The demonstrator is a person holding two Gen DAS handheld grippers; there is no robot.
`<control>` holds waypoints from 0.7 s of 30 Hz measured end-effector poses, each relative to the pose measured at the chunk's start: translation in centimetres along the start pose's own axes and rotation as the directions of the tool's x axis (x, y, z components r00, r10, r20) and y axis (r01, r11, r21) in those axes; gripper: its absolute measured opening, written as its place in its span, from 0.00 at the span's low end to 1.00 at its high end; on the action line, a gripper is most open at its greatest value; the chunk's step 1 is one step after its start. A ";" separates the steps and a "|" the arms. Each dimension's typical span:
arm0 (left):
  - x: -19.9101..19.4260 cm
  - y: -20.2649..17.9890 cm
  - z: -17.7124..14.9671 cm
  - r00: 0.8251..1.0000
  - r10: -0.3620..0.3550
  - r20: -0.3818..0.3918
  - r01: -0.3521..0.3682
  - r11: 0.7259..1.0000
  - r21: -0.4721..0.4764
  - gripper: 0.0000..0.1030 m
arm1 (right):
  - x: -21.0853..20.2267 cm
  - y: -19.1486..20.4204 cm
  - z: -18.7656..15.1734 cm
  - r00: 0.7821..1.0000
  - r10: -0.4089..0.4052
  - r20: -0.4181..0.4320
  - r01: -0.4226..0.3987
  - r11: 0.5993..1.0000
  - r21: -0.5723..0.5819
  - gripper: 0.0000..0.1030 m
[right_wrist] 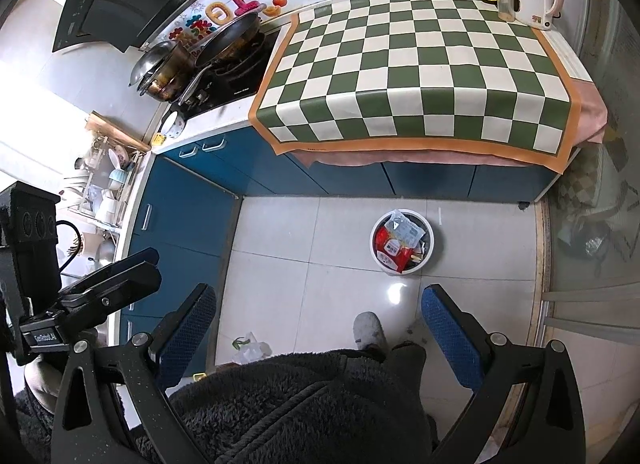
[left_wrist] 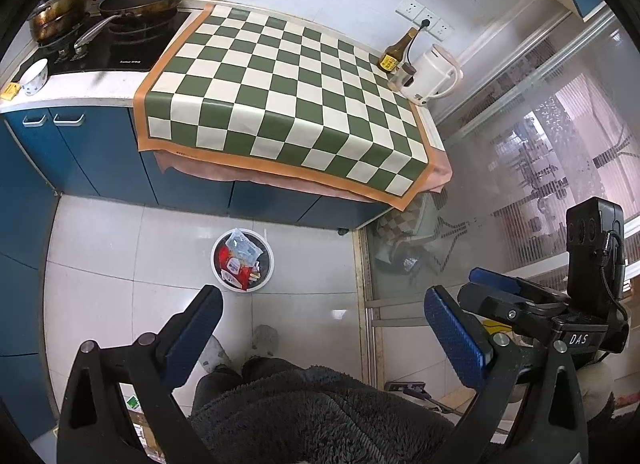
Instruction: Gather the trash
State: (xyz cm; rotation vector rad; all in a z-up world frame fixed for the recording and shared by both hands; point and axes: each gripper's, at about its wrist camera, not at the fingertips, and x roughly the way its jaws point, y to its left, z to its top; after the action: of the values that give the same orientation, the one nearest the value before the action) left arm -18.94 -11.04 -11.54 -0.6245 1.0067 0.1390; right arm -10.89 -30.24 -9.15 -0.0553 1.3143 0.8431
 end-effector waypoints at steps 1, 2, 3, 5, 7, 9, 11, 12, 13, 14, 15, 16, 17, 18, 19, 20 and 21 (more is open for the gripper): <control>0.1 0.1 0.1 1.000 0.000 -0.001 0.000 1.000 0.000 1.00 | 0.0 0.0 0.1 1.000 0.002 0.000 -0.002 1.000 0.001 1.00; 0.1 0.1 0.1 1.000 -0.001 -0.002 0.001 1.000 -0.001 1.00 | 0.0 0.0 0.1 1.000 0.000 0.000 0.000 1.000 -0.001 1.00; 0.1 -0.1 0.0 1.000 0.000 -0.004 0.000 1.000 0.005 1.00 | 0.0 0.0 0.1 1.000 0.000 -0.001 0.000 1.000 -0.002 1.00; 0.1 -0.4 0.0 1.000 0.004 -0.007 -0.004 1.000 0.013 1.00 | 0.0 0.1 0.1 1.000 0.003 -0.003 -0.003 1.000 -0.001 1.00; 0.1 -0.7 0.2 1.000 0.008 -0.010 -0.007 1.000 0.021 1.00 | 0.2 0.0 0.0 1.000 0.005 -0.009 -0.005 1.000 0.001 1.00; 0.0 -0.7 0.2 1.000 0.012 -0.012 -0.012 1.000 0.024 1.00 | 0.3 0.0 -0.1 1.000 0.009 -0.015 -0.009 1.000 0.003 1.00; -0.1 -0.8 0.2 1.000 0.015 -0.012 -0.015 1.000 0.024 1.00 | 0.4 0.0 -0.1 1.000 0.012 -0.019 -0.012 1.000 0.004 1.00; -0.1 -0.8 0.2 1.000 0.017 -0.012 -0.016 1.000 0.023 1.00 | 0.4 0.0 -0.2 1.000 0.014 -0.021 -0.014 1.000 0.005 1.00; -0.1 -0.6 0.2 1.000 0.016 -0.013 -0.016 1.000 0.021 1.00 | 0.5 0.0 -0.1 1.000 0.014 -0.022 -0.014 1.000 0.006 1.00; -0.1 -0.6 0.3 1.000 0.016 -0.013 -0.016 1.000 0.019 1.00 | 0.5 0.0 -0.2 1.000 0.015 -0.022 -0.015 1.000 0.007 1.00; -0.1 -0.6 0.3 1.000 0.018 -0.013 -0.018 1.000 0.019 1.00 | 0.5 0.0 -0.2 1.000 0.015 -0.023 -0.015 1.000 0.007 1.00; -0.1 -0.4 0.2 1.000 0.017 -0.014 -0.017 1.000 0.021 1.00 | 0.5 0.0 -0.2 1.000 0.015 -0.023 -0.015 1.000 0.005 1.00; -0.1 -0.4 0.2 1.000 0.017 -0.015 -0.017 1.000 0.022 1.00 | 0.5 0.1 -0.1 1.000 0.015 -0.023 -0.015 1.000 0.006 1.00; -0.2 -0.4 0.2 1.000 0.020 -0.014 -0.020 1.000 0.021 1.00 | 0.5 0.1 -0.1 1.000 0.016 -0.023 -0.016 1.000 0.007 1.00; -0.2 -0.4 0.1 1.000 0.022 -0.011 -0.021 1.000 0.019 1.00 | 0.5 0.1 -0.2 1.000 0.018 -0.024 -0.018 1.000 0.006 1.00; -0.2 -0.2 0.1 1.000 0.021 -0.011 -0.021 1.000 0.020 1.00 | 0.5 0.1 -0.2 1.000 0.017 -0.025 -0.017 1.000 0.004 1.00; -0.2 -0.2 0.1 1.000 0.022 -0.010 -0.022 1.000 0.020 1.00 | 0.6 0.2 -0.3 1.000 0.017 -0.025 -0.017 1.000 0.005 1.00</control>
State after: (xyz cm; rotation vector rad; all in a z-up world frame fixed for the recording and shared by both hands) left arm -18.91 -11.17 -11.25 -0.5967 1.0244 0.1454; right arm -11.20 -29.95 -9.64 -0.0509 1.3416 0.8555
